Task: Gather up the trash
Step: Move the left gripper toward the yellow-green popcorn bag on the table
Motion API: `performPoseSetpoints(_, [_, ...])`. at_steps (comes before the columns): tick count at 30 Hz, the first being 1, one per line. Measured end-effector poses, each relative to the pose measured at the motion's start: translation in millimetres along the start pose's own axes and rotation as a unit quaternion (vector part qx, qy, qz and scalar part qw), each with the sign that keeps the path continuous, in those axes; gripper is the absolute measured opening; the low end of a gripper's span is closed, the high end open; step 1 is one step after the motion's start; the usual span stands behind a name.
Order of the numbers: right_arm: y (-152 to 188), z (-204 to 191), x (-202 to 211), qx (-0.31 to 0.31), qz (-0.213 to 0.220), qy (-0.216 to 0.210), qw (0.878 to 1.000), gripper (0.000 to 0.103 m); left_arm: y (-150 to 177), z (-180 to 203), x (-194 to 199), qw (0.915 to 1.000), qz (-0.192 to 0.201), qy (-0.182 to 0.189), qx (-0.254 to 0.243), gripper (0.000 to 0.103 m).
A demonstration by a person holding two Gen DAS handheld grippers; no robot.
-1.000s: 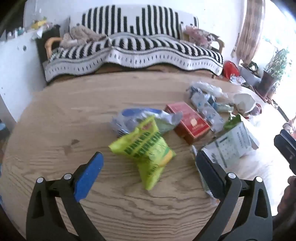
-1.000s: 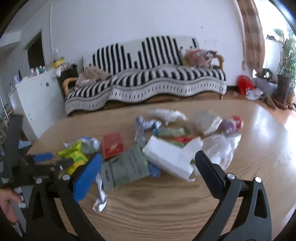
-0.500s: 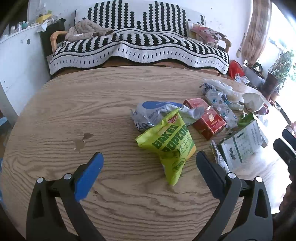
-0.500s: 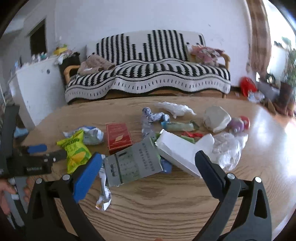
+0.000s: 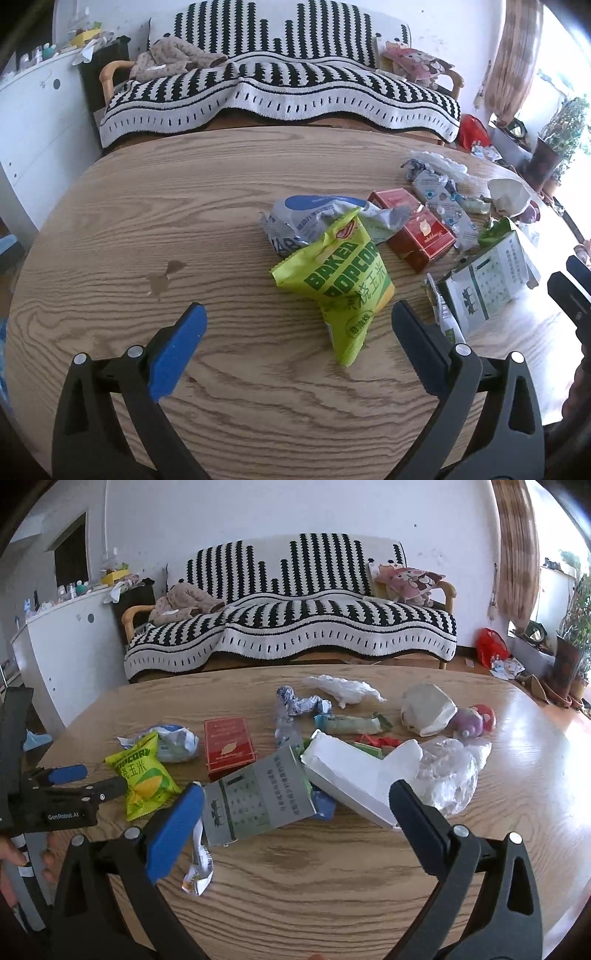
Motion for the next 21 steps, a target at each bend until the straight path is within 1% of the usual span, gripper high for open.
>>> performPoseSetpoints(4, [0.1,1.7,-1.5,-0.004,-0.005,-0.006,1.0,0.097,0.8,-0.2,-1.2,1.0,-0.002,-0.006,-0.002,0.097])
performPoseSetpoints(9, [3.1,6.5,-8.3,-0.02,-0.026,-0.015,0.999,0.097,2.1,-0.1,-4.4,1.0,-0.008,-0.004,-0.001,0.097])
performPoseSetpoints(15, [4.5,7.4,-9.6,-0.018,-0.031,-0.015,0.999,0.097,4.1,3.4,-5.8,0.9998,-0.008,-0.013,-0.01,0.097])
performPoseSetpoints(21, [5.3,6.6,-12.0,-0.015,-0.037,-0.015,0.999,0.097,4.9,4.2,-6.4,0.9998,-0.009,-0.013,-0.011,0.097])
Point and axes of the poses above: each gripper's, at about its wrist camera, not at the fingertips, and x roughly against the way its jaws point, z to its right, y to its underside, the point moved 1 cm from there along -x, roughly the way its jaws point, and after that the axes turned 12 degrees about -y, right-handed, at the moved point
